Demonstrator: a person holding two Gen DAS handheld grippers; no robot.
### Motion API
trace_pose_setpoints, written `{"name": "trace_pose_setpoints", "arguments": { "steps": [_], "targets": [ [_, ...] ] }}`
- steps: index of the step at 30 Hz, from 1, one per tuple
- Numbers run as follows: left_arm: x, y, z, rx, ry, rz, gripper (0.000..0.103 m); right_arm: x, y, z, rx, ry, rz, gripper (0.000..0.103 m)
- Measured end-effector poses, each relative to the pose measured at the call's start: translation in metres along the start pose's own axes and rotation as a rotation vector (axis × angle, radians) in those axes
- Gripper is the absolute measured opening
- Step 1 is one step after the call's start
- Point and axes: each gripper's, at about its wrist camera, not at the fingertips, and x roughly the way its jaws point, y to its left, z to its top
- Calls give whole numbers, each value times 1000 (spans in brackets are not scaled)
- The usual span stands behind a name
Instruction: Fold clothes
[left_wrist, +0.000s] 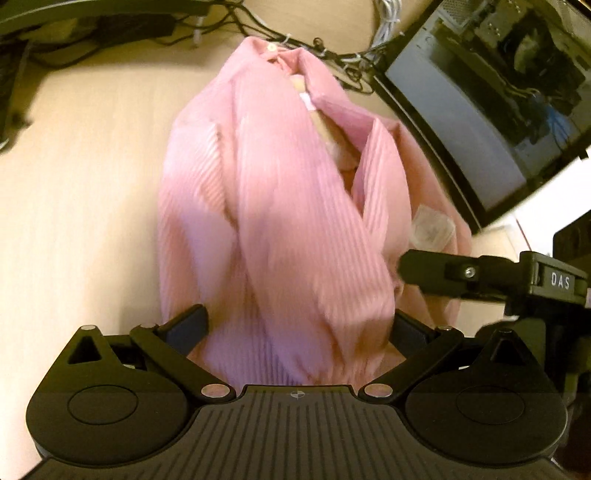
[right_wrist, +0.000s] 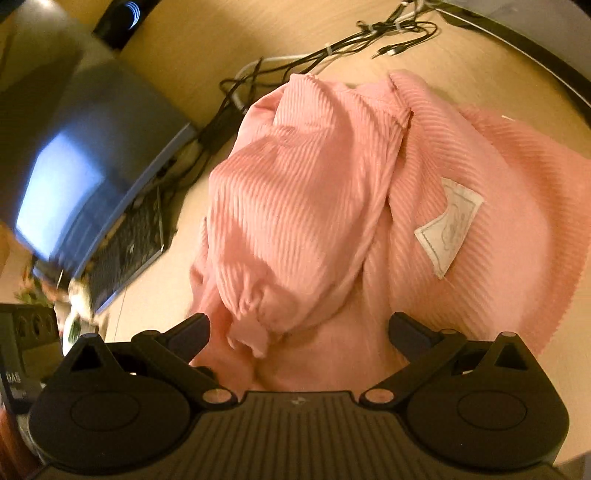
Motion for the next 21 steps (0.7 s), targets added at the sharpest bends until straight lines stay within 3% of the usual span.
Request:
{"name": "trace_pose_setpoints", "arguments": {
  "steps": [5,9,13,15,17,19,21],
  "targets": [
    [-18,9,-24,-96,-12,-11,103,-1,-17,7,38,62,134,103],
    [-22,7,-27,-175,-5,20,103,-14,-14,11,3,12,83,103],
    [-32,-2,-30,-191,-11,76,103,-36,-9,18,-142,-159,-9,103],
    [-49,-24,-29,-109,-116,107,103,-42,-6,20,-227,-242,-85,103],
    [-56,-49,-25,19,-202,196,102,-37,-9,22,-248,-244,-107,103],
    [-49,-65,-22,111,-209,264,93,-31,-14,23,-246,-233,-110,103],
    [-36,-75,-21,183,-171,311,58,-25,-18,20,-231,-227,-103,103]
  ]
}}
